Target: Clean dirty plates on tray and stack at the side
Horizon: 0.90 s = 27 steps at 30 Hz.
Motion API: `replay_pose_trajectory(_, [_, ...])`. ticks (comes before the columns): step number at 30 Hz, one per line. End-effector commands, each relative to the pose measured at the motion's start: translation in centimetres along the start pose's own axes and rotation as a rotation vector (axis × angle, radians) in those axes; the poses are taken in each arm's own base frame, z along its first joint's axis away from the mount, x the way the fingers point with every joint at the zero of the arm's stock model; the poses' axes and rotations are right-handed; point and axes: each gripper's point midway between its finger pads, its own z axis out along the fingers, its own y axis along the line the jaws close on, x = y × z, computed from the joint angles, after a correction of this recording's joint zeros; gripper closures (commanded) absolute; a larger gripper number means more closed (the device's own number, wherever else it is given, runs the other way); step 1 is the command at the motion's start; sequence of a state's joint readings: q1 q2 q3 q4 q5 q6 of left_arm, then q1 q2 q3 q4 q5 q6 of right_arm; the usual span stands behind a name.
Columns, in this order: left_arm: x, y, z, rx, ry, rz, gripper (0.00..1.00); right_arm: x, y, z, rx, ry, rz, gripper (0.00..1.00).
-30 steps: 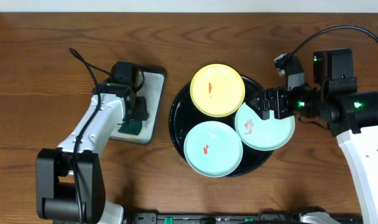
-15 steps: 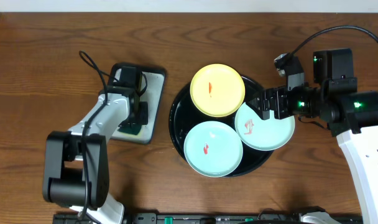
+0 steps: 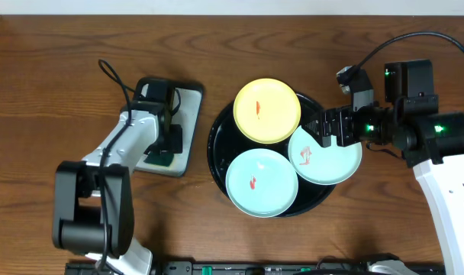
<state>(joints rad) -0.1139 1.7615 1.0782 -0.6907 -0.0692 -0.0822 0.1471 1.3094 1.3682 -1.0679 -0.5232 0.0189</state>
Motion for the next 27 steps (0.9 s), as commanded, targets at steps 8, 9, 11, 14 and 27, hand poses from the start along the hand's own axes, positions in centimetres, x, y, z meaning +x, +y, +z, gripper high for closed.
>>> replay_pose_trajectory(8, [-1.1,0.1,-2.2,0.014,-0.063,-0.011,0.36,-0.3,0.6,-0.2,-0.011,-0.007,-0.006,0.09])
replay_pose_trajectory(9, [-1.0,0.1,-1.9,0.013,-0.058,-0.010,0.36,-0.3,0.6,-0.2,-0.011,-0.007,-0.005,0.09])
replay_pose_trajectory(11, [-0.7,0.1,-1.2,0.010,-0.043,-0.008,0.36,-0.3,0.6,-0.2,-0.011,-0.007,-0.005,0.09])
replay_pose_trajectory(14, [-0.3,0.0,0.0,0.008,-0.031,-0.007,0.40,-0.3,0.6,-0.2,-0.011,-0.007,-0.005,0.09])
replay_pose_trajectory(27, [-0.4,-0.4,2.3,0.008,-0.011,-0.005,0.55,-0.2,0.6,-0.2,-0.011,-0.004,-0.003,0.09])
